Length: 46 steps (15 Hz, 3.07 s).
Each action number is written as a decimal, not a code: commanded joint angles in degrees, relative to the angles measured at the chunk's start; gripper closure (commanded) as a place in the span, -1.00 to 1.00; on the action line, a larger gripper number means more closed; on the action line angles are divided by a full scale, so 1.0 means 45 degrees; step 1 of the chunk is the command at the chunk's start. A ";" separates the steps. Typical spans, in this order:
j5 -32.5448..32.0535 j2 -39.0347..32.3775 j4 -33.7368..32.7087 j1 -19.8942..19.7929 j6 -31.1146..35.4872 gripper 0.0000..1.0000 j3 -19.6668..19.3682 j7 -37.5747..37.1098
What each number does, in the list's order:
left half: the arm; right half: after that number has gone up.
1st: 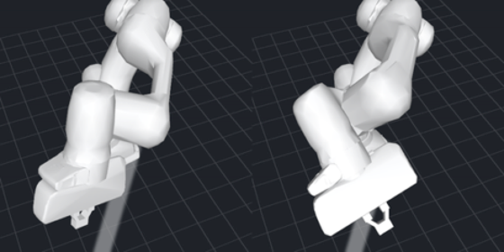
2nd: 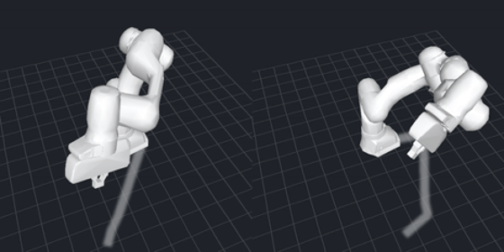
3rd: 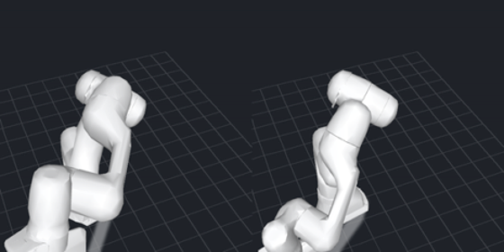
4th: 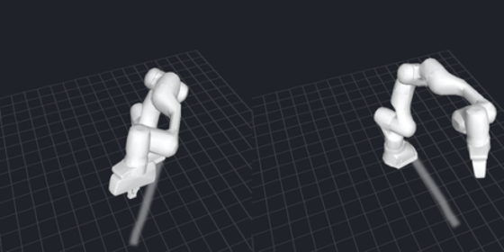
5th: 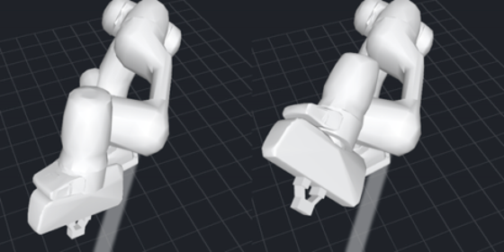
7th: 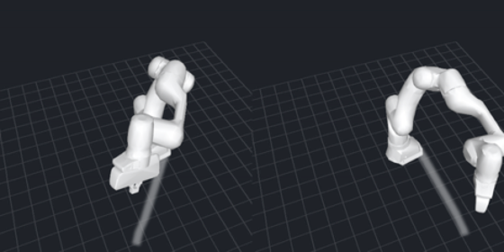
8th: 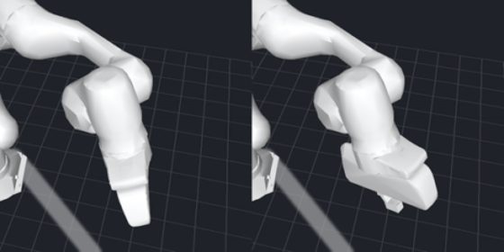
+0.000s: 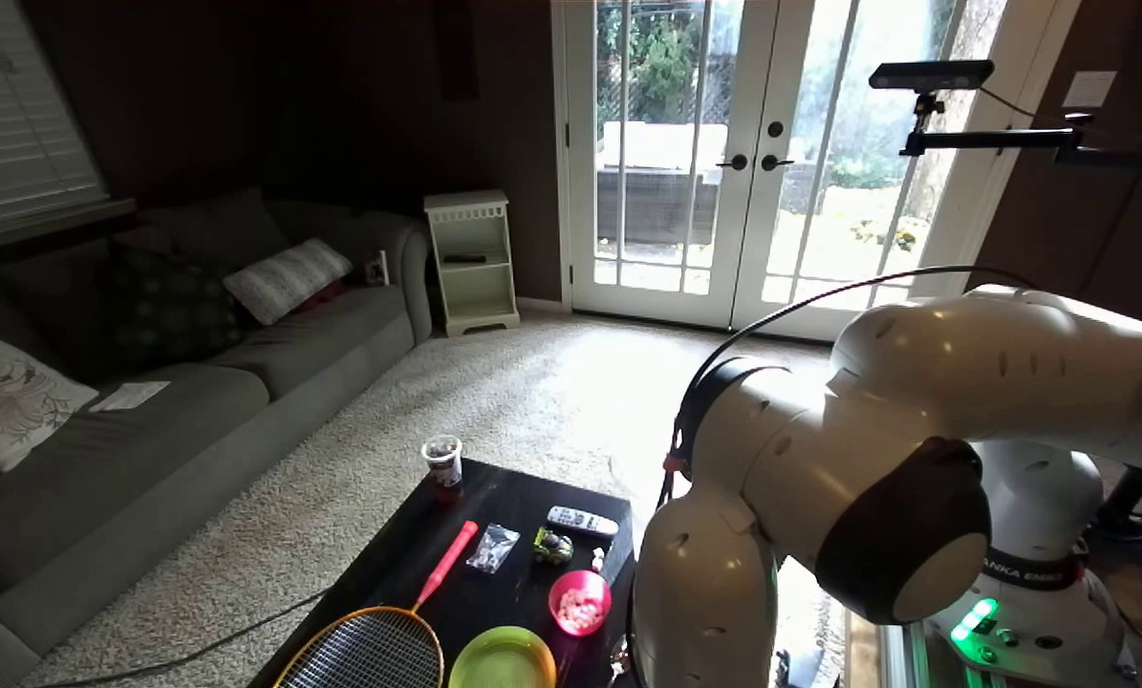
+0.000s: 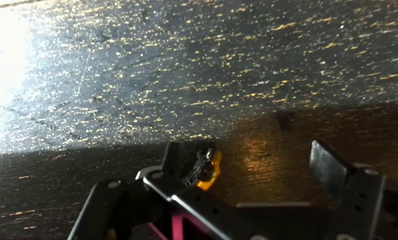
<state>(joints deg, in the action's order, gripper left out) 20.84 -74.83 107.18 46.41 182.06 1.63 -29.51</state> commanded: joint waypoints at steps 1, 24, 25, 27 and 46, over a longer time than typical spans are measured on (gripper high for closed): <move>0.0493 -0.0476 -0.0681 0.0450 -0.0191 -1.00 -0.0348 -0.0437; 0.0628 -0.0741 -0.0899 0.0551 -0.0645 0.90 -0.0719 -0.1532; 0.0621 -0.0744 -0.0901 0.0539 -0.0655 0.90 -0.0713 -0.1561; 0.0541 -0.0745 -0.0901 0.0280 -0.0548 0.90 -0.0507 -0.1460; -0.4821 -0.2597 0.1690 -1.1915 0.2489 0.90 0.7408 0.5019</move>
<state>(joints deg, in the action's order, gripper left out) 2.71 -86.51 110.23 -0.82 192.85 32.06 -9.39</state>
